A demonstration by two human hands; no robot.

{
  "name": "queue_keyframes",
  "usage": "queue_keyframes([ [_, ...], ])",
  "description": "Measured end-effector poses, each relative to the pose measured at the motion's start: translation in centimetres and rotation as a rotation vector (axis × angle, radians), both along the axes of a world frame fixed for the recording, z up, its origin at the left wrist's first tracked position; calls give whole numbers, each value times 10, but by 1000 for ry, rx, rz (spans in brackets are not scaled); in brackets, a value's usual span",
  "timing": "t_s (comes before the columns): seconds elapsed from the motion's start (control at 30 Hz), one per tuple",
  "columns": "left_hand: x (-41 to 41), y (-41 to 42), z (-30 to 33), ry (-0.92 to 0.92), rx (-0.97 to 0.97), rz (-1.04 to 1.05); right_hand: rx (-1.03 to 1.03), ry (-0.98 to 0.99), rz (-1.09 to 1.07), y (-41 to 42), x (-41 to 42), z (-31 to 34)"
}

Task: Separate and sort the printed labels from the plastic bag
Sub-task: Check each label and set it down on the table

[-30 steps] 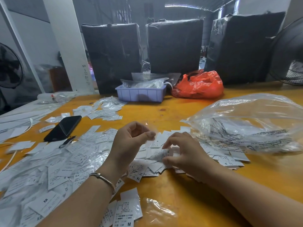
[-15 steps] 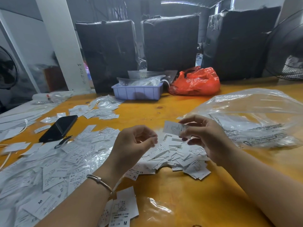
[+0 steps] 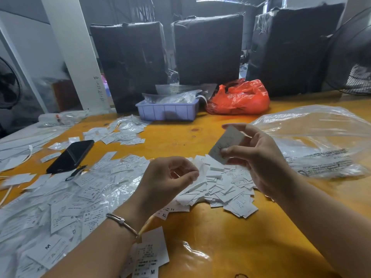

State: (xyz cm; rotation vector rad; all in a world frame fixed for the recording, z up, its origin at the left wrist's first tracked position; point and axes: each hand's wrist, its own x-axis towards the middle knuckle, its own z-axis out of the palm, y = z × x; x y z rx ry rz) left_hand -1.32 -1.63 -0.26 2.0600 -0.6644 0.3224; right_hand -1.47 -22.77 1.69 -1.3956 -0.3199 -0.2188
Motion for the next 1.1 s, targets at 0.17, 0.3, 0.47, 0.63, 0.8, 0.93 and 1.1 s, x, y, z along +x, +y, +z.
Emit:
queue_keyframes([
  [0.17,2,0,-1,-7,13,-23,-267,-340,-227,9,-15,8],
  [0.3,1,1,-1,-3,3,-21,-289,-434,-259,12,-22,15],
  [0.47,2,1,-1,5,-1,-13,-343,-435,-229,16,-25,13],
  [0.63,1,2,0,6,-6,-1,-382,-470,-278,16,-25,11],
  [0.8,1,3,1,10,-16,8,-398,-504,-325,15,-23,10],
  [0.93,1,3,1,13,-11,3,-403,-512,-341,14,-22,9],
  [1.1,1,2,1,17,-6,-7,-402,-521,-337,15,-21,8],
])
